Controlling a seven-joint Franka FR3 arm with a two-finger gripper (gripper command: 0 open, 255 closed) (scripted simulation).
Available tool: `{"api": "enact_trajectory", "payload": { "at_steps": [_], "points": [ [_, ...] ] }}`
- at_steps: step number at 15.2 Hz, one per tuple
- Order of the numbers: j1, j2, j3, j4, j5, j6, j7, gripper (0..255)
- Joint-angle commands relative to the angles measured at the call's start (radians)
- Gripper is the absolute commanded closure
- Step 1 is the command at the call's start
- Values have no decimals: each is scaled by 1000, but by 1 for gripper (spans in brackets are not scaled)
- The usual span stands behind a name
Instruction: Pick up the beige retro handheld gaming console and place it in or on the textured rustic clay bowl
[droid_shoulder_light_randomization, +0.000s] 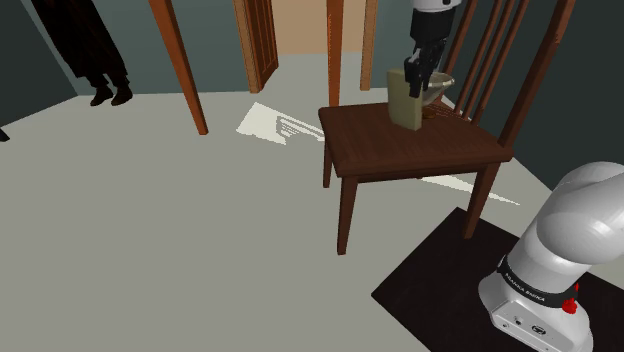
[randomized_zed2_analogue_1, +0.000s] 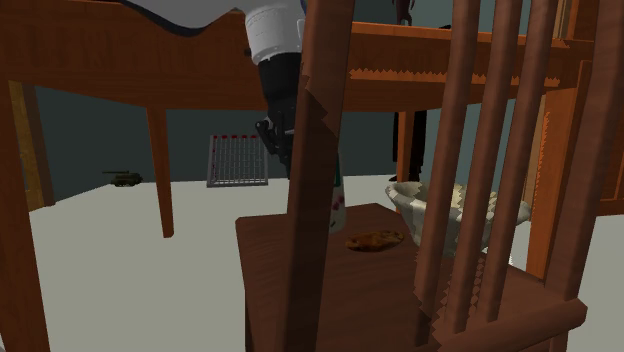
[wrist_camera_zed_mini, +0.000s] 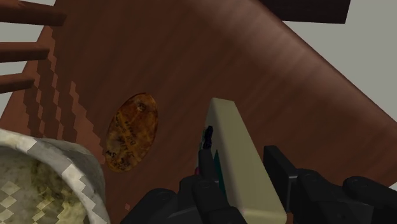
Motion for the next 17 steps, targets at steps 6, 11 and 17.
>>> {"api": "enact_trajectory", "payload": {
  "at_steps": [6, 11, 17],
  "points": [
    [-4, 30, 0, 112, -3, -82, -11, 255],
    [-8, 58, 2, 203, -5, -144, -19, 255],
    [-13, 99, 4, 321, -10, -221, -28, 255]
  ]
}}
